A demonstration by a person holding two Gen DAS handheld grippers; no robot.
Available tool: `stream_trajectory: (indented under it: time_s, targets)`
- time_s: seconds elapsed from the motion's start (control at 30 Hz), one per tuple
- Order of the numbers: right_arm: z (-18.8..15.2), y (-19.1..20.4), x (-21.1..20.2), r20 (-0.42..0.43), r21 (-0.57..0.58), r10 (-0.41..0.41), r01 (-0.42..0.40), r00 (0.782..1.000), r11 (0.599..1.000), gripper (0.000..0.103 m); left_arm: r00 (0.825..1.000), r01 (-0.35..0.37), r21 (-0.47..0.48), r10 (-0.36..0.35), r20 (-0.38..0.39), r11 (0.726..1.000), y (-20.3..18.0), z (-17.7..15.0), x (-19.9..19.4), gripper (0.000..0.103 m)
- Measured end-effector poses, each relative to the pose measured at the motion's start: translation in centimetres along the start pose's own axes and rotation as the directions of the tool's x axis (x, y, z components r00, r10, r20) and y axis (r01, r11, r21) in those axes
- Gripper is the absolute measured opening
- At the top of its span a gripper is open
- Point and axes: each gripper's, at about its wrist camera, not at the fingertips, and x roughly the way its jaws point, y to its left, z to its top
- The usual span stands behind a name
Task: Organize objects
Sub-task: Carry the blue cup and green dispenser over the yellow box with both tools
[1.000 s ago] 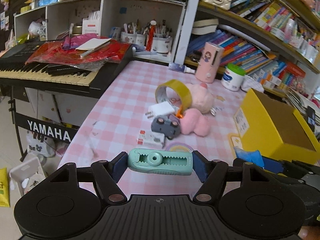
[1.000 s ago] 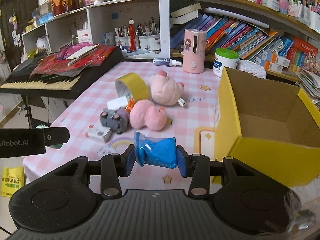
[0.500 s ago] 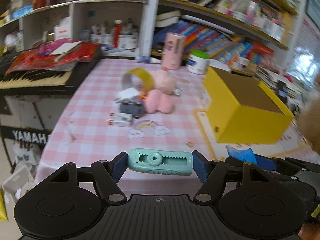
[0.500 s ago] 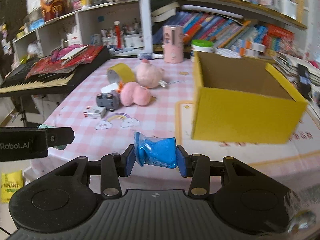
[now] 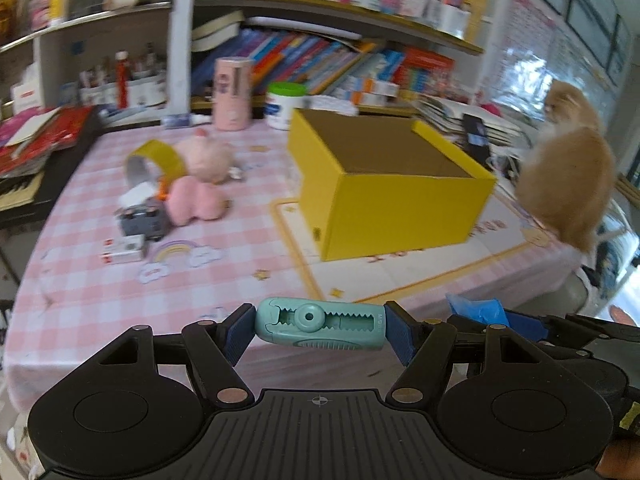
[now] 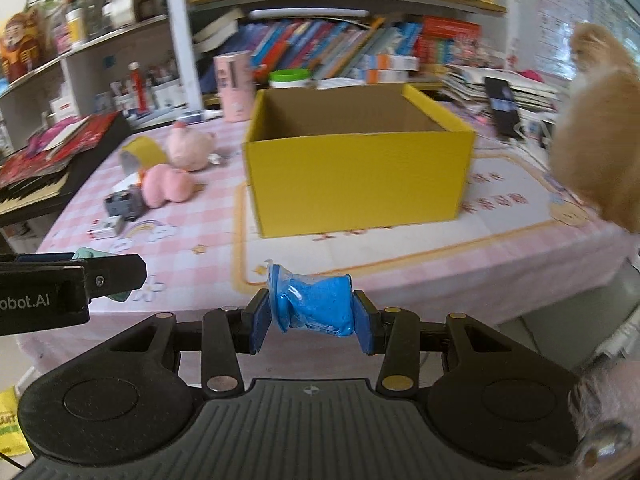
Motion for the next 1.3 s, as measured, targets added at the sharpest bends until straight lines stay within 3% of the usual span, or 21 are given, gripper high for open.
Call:
stream_trajectory:
  time_s: [0.23,0.47,0.93,1.3]
  targets:
    - [-0.7,-3.2,-1.0,-0.001,0.067,-0.074,0.074,0.997,0.995,0.040,0.998,0.062,0.061,-0.061,-0.010,0.996,-2.8,0.5,1.2,0.069]
    - [-0.5,-5.1,-1.1,-0.001,0.103,-0.105,0.105,0.994,0.989,0.040,0.997,0.080,0.087,-0.079,-0.014,0.993,-4.3,1.2,2.1,0.069]
    - [1.6,-6.5,1.2,-0.013,0.089,-0.086,0.087,0.996,0.992,0.040,0.997,0.072,0.065,-0.072,-0.012,0.995,-4.9,3.3,4.2,0.069]
    - [4.5,-7.8,3.5,-0.007,0.071,-0.067,0.067,0.998,0.995,0.040,0.997,0.061,0.067,-0.065,0.050,0.996,-6.0,6.3,5.8,0.069]
